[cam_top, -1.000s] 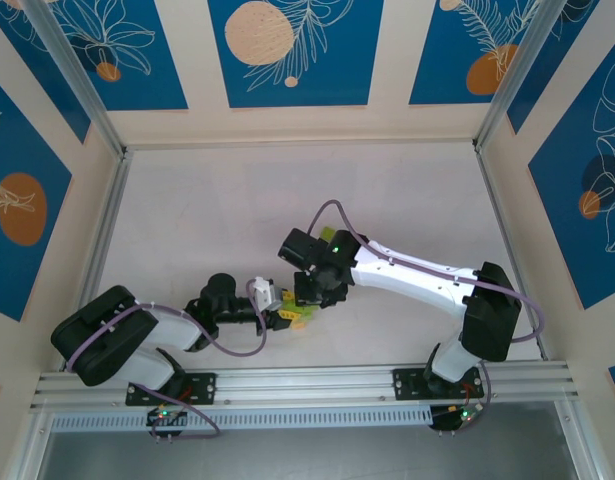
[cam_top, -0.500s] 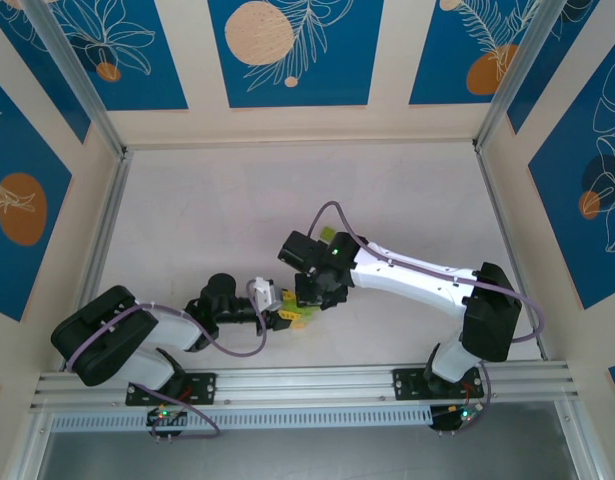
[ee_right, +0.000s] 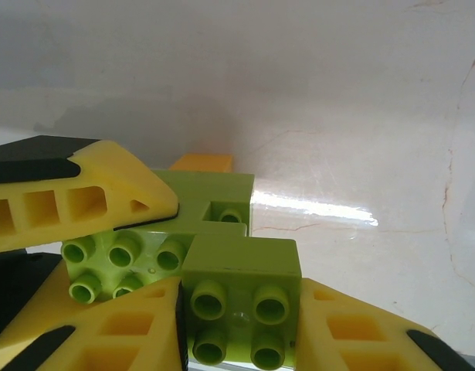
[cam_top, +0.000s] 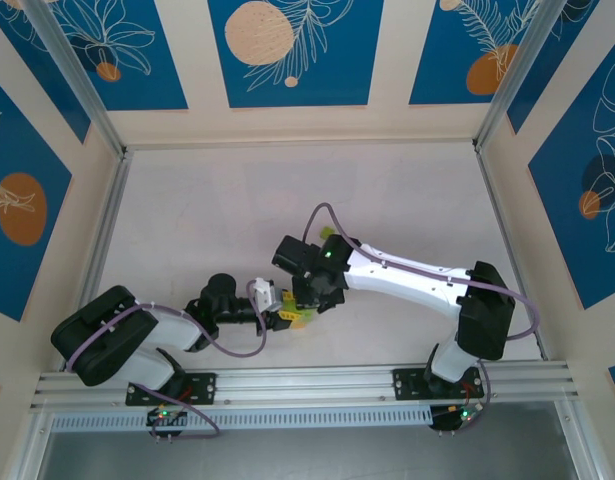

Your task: Assemble a carrot with lego

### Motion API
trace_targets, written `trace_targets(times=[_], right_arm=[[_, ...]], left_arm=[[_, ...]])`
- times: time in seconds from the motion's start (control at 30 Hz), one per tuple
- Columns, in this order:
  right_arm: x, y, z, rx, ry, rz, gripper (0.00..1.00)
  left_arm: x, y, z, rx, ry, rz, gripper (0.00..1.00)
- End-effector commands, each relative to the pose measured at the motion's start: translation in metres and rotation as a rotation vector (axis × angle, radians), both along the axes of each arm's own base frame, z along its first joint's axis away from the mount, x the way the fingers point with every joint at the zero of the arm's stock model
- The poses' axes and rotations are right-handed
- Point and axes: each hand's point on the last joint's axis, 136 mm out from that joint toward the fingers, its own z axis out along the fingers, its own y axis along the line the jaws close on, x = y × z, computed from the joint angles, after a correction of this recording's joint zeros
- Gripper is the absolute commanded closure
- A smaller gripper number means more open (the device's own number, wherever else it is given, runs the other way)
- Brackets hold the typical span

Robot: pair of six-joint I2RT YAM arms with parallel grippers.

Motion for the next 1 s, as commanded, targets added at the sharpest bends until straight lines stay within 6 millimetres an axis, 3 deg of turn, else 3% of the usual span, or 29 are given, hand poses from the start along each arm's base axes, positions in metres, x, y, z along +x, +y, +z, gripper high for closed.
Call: trace_targets(times=[0.0,0.13,0.23,0.37,0.57,0.73,0.9,0.97], right_arm=[[-0.026,-0.027,-0.027,-0.167,0.116,0.02,0.66],[-0.018,-0.011,-0.014,-0.076,0.064,0.053,0.53],[-0.009,0.0,0.006,-0.002,-0.004,0.083,0.36],[0.0,0.006,0.036,0.077,-0.098,0.118,0.25],[0.001,-0.018,0.059,0.108,-0.152,0.09,0.24],[-0.005,-0.05,0.057,0.076,-0.148,0.029,0.24],[-0.01,-0.07,0.053,0.04,-0.136,-0.001,0.26],[-0.011,-0.072,0.05,0.033,-0.129,-0.003,0.26]], left_arm=[[0.002,0.001,-0.01,0.037,0.027,0.014,0.8],[0.002,0.001,-0.01,0.037,0.025,0.013,0.8],[0.002,0.001,-0.01,0.036,0.024,0.013,0.8],[0.002,0.001,-0.011,0.04,0.027,0.012,0.8],[-0.002,-0.001,-0.011,0.041,0.031,-0.011,0.7],[-0.009,-0.004,-0.011,0.043,0.038,-0.058,0.6],[-0.015,-0.005,-0.01,0.039,0.042,-0.093,0.47],[-0.017,-0.006,-0.01,0.039,0.045,-0.103,0.35]])
